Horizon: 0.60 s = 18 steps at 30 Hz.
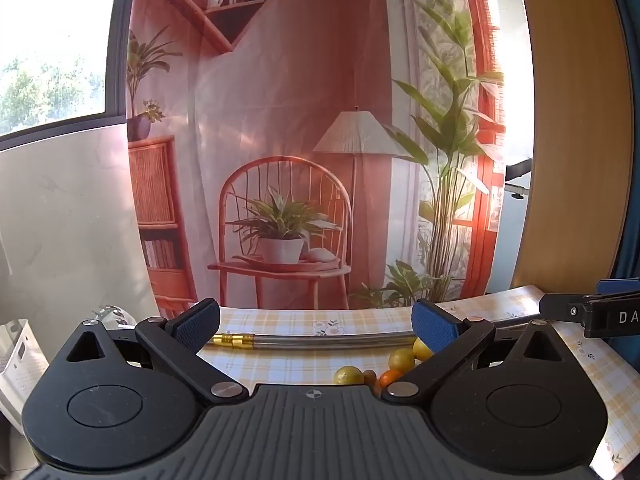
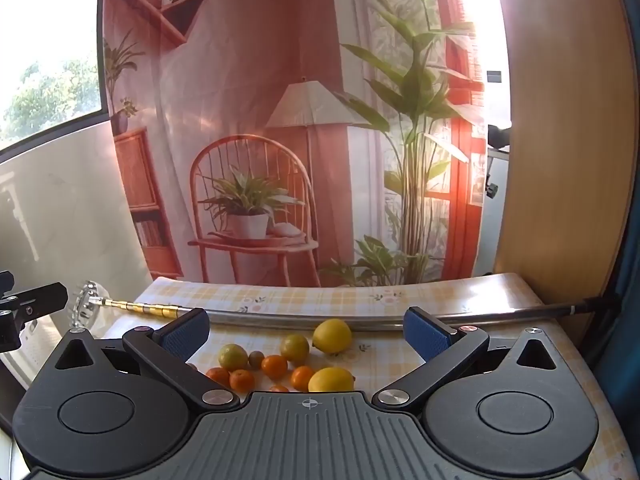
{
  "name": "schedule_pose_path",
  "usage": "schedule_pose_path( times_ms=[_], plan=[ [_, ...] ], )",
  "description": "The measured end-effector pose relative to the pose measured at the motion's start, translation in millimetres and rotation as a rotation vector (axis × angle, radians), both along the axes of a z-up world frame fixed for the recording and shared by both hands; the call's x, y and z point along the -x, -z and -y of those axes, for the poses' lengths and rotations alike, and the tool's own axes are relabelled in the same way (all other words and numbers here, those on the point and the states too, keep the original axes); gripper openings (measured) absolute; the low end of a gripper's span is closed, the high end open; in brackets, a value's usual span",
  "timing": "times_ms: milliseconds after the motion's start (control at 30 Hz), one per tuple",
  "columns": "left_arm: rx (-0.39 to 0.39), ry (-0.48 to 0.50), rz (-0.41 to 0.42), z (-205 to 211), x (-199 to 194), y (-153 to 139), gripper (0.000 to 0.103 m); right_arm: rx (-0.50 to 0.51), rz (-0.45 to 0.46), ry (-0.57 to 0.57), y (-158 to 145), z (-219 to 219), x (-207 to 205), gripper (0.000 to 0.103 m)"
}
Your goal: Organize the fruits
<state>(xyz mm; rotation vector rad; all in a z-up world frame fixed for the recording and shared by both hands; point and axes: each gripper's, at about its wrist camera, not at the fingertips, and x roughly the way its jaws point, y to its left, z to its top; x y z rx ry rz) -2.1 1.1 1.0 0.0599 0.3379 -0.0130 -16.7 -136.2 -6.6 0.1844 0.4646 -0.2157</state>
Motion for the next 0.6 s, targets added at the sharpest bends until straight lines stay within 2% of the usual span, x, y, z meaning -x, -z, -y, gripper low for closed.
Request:
schedule_pose_path(
  times_ms=[167, 600],
  plan=[
    [-0.022, -0.005, 0.007, 4.4, -3.3, 0.6, 0.103, 0.004, 0.002, 0.001, -1.6, 1.7, -0.8, 0.103],
    [-0.007, -0.014, 0.015, -0.3, 2.3, 2.6, 0.103, 0.010, 0.018, 0.002, 1.0, -0.1, 1.3, 0.103]
  ],
)
